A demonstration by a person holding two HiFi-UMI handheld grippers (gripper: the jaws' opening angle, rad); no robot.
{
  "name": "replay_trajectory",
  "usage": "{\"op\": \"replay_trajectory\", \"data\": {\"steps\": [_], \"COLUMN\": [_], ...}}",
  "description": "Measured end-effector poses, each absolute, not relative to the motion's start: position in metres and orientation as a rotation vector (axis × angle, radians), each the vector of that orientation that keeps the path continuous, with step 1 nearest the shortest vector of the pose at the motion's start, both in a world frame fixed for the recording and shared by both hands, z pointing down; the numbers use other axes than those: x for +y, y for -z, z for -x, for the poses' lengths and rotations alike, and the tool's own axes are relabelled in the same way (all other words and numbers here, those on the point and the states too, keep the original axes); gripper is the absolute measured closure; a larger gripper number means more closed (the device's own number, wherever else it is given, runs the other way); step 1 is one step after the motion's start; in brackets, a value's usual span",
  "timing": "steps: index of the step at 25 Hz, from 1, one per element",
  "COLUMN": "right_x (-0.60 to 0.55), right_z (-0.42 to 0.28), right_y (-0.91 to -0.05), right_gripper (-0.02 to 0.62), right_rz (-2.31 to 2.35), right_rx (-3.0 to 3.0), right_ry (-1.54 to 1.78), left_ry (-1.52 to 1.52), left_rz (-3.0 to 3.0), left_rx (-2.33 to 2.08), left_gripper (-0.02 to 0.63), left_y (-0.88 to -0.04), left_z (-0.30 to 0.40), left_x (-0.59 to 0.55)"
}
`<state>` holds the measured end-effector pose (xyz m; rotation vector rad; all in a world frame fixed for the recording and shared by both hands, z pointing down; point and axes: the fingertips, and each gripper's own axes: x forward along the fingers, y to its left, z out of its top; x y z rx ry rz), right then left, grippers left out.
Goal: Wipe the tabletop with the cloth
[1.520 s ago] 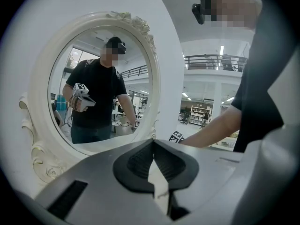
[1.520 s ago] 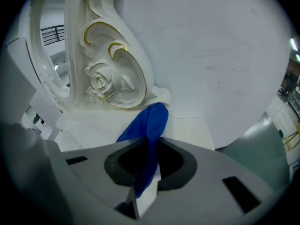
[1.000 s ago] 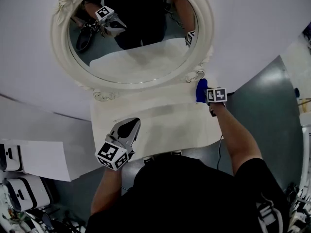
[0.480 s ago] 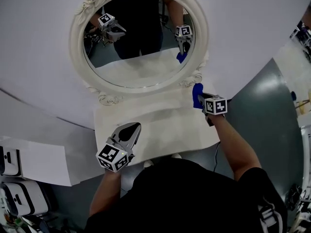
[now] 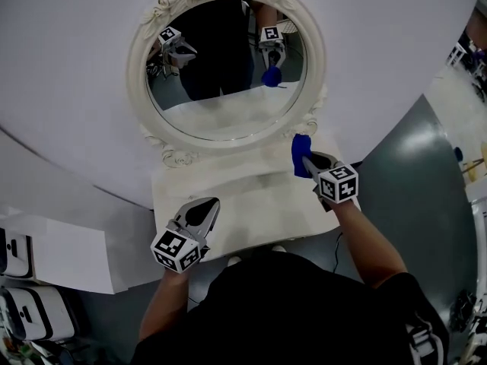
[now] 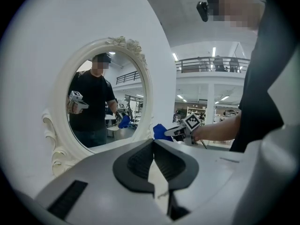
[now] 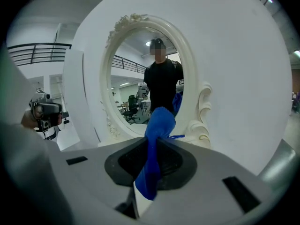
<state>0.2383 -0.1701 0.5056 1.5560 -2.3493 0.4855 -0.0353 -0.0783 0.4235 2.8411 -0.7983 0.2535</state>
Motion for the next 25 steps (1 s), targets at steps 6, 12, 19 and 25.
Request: {"op": "replay_trajectory", "data": {"steps": [6, 12, 19, 25], "right_x": [-0.145, -0.125, -0.118, -0.122], "right_z": [-0.212, -0.202, -0.206, -0.206], "right_y": [-0.471, -0.452, -0.453, -0.449], "right_gripper": [0.555, 0.555, 0.555, 0.555], "right_rz": [-1.564, -1.592, -1.651, -1.675], "right_rx": [-2.413, -2.422, -2.404, -2.406], "right_ry": [-0.364, -0.282, -0.303, -0.288], "left_ry": [-0.247, -0.233, -0.229, -0.223], "left_rz": [-2.847, -2.849, -2.847, -2.852], "left_rx": [-0.795, -0.782, -0.771, -0.773], "left_gripper": [0.595, 0.595, 0.595, 0.595], "left_y": [-0.423, -0.425, -0.427, -0.426], "left_z": [0.043, 0.046, 0.048, 0.048], "left_x": [-0.07, -0.065, -0.065, -0.07]}}
